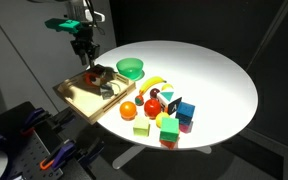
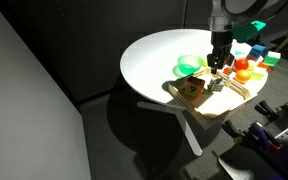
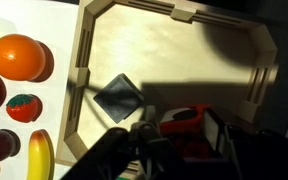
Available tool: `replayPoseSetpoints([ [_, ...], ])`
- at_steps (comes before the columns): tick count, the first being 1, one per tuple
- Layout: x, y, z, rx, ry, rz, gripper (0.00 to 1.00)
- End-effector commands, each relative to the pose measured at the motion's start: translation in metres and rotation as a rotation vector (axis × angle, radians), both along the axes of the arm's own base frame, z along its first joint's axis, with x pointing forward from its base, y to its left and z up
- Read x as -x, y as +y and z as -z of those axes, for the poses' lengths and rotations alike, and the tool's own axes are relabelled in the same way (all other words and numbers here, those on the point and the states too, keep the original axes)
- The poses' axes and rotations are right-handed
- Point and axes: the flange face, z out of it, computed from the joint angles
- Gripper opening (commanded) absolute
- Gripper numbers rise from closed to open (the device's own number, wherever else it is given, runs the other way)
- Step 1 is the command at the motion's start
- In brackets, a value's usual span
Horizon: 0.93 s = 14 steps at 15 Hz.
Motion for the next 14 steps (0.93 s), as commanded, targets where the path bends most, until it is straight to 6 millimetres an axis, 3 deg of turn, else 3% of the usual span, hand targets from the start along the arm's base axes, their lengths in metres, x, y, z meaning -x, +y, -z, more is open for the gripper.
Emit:
replayPoseSetpoints([
  [1,-0.007,-0.001,-0.006,0.007,-0.017,-0.016,0.81],
  [3,-0.007,-0.001,-0.007,0.006,-0.019,-0.016,0.98],
  [4,-0.007,-0.002,-0.007,0.006,-0.020,-0.015,1.00],
  [14,-0.009,0.000,-0.020,0.008,-0.044,-0.016,1.00],
])
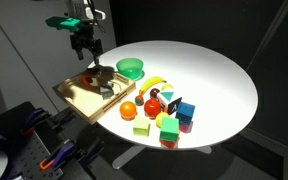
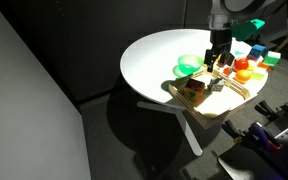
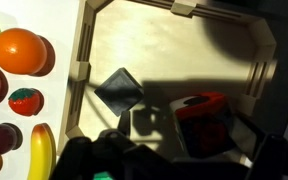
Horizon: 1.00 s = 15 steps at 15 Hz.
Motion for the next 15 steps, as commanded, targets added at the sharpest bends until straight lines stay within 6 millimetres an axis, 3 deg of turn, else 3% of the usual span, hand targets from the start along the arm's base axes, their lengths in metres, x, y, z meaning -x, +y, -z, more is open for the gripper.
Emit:
replayPoseSetpoints([
  [1,-0.005,0.000,-0.021,0.010,-0.039,-0.016,1.00],
  [10,-0.006,0.009,-0.096,-0.004,-0.143,-0.003,1.00],
  [15,-0.003,0.010,-0.122,-0.003,-0.177,-0.007,1.00],
])
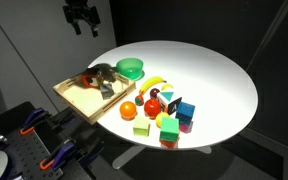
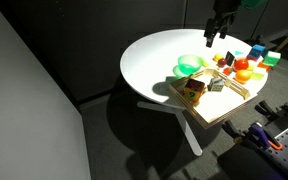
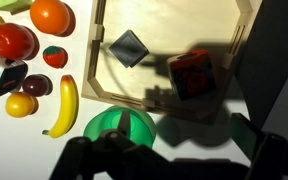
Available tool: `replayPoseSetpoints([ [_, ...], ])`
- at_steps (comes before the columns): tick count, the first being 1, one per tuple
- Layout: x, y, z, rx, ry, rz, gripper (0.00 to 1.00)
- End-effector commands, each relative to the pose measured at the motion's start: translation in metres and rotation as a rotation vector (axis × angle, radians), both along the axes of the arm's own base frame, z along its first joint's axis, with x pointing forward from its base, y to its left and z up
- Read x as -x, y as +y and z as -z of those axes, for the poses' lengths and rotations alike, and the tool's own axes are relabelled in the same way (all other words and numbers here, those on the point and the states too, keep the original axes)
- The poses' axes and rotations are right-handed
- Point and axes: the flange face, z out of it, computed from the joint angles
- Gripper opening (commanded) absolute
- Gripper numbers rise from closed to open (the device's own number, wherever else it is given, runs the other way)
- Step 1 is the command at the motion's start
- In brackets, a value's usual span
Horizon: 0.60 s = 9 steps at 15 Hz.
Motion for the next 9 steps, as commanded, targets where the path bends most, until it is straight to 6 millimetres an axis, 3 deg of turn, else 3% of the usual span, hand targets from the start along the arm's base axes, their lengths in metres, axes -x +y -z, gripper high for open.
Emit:
replayPoseSetpoints([
  [1,0.0038,0.0025,-0.0197,0.008,-0.016,0.005,1.00],
  [9,0.0025,0.0021,-0.0171,-0.001,-0.029,-0.003,1.00],
])
